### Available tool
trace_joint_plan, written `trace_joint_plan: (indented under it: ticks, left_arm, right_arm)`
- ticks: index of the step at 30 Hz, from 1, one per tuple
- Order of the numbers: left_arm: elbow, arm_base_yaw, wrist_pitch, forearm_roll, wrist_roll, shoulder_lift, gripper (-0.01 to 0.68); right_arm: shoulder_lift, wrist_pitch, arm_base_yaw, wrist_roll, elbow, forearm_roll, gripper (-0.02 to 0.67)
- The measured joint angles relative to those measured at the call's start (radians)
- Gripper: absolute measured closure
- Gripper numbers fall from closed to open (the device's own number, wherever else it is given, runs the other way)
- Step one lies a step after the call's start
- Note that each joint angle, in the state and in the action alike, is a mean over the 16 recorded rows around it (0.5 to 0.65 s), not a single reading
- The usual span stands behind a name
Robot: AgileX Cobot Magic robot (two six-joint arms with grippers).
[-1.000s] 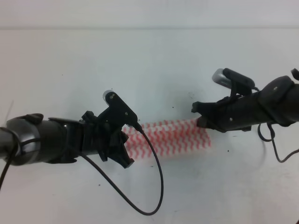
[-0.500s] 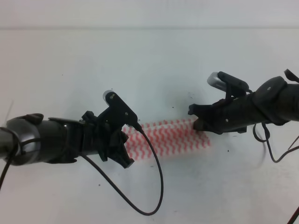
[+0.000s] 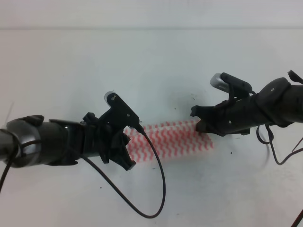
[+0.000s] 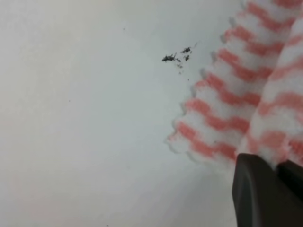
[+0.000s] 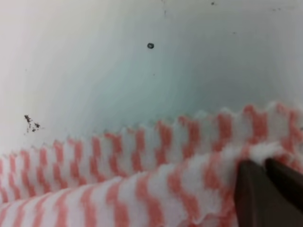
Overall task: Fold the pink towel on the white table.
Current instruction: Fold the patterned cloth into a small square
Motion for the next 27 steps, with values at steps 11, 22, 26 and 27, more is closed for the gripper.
trace_joint_plan:
  ticks: [11,22,26,27]
  left_arm:
    - [0.000,0.000,0.001,0.000,-0.013,-0.001,0.648]
    - [-0.019,0.000,-0.014,-0.010,-0.066,-0.008,0.472]
    - [-0.042,0.000,-0.025,-0.015,-0.084,-0.014,0.429]
    - [-0.047,0.000,-0.028,-0.015,-0.088,-0.016,0.427]
  right_arm:
    - [0.001,0.000,0.000,0.000,0.000,-0.001,0.666]
    - [-0.003,0.004,0.000,0.000,0.000,-0.003,0.666]
    - [-0.004,0.007,0.000,0.000,0.000,-0.003,0.666]
    - [-0.005,0.008,0.000,0.000,0.000,-0.002,0.666]
